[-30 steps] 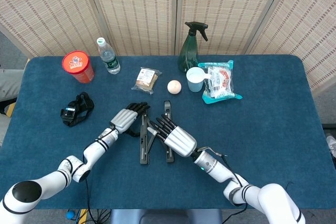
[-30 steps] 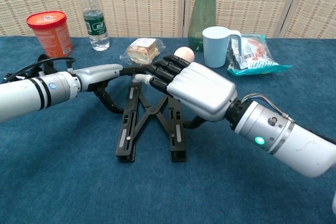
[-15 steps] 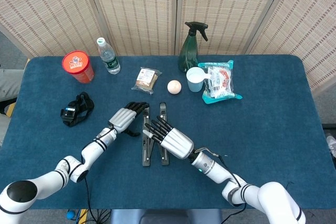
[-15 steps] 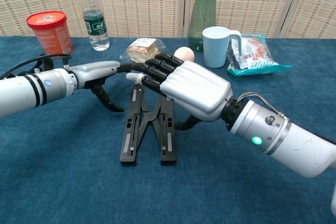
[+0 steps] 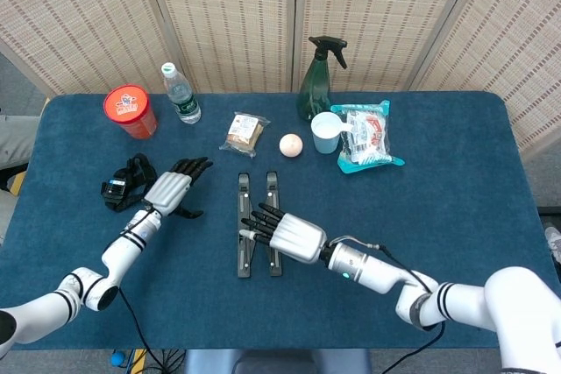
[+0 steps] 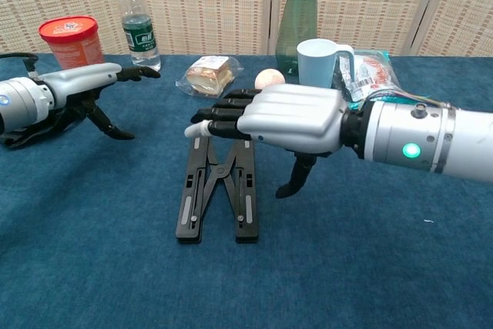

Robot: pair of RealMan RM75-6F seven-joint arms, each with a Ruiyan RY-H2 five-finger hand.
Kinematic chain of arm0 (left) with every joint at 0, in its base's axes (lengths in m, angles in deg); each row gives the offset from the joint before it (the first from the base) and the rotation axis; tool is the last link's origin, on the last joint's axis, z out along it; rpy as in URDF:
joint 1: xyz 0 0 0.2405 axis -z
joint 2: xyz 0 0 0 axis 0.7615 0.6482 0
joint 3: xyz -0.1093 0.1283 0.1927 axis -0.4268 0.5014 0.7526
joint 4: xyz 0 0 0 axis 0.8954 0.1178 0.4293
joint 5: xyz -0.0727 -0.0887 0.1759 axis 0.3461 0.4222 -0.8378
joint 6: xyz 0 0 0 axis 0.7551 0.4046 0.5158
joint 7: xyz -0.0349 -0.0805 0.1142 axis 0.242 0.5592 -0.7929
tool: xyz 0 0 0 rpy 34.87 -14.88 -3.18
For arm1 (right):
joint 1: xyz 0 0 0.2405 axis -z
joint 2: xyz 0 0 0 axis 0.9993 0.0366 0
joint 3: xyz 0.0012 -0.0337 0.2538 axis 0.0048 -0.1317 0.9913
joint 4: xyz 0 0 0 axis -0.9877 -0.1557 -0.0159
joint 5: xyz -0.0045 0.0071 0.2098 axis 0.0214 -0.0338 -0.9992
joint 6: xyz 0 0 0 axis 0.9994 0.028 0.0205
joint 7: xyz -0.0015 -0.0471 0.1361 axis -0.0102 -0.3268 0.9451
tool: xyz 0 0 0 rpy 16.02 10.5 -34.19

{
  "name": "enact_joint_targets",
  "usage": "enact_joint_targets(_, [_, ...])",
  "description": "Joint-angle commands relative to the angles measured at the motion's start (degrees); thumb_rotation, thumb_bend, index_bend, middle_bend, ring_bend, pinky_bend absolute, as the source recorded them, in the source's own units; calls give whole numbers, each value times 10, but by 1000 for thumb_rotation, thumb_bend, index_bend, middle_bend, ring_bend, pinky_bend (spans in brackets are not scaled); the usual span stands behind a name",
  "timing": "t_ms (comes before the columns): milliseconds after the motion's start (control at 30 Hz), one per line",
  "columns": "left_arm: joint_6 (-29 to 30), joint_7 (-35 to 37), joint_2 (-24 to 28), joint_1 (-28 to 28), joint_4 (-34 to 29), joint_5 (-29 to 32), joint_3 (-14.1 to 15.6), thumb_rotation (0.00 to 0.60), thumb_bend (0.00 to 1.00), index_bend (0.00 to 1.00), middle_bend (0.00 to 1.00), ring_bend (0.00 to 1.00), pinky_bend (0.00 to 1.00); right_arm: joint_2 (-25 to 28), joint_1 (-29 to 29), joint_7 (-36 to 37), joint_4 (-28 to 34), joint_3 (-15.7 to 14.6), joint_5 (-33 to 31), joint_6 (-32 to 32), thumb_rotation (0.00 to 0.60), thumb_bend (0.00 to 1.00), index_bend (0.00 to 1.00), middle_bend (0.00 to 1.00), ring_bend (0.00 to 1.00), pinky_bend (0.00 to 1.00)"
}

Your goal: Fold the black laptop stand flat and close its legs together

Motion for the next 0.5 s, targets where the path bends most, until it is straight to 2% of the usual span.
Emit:
enact_joint_targets(33, [5, -9, 10, -7, -11, 7, -4, 600, 151, 13, 0, 0, 0, 42, -61, 57, 25, -10, 12, -70, 600, 0, 0, 0, 0, 0])
enact_joint_targets(500, [9, -1, 16, -23, -11, 17, -10, 600, 151, 13, 0, 0, 0, -35, -141, 151, -103, -58, 84, -99, 600, 0, 0, 0, 0, 0])
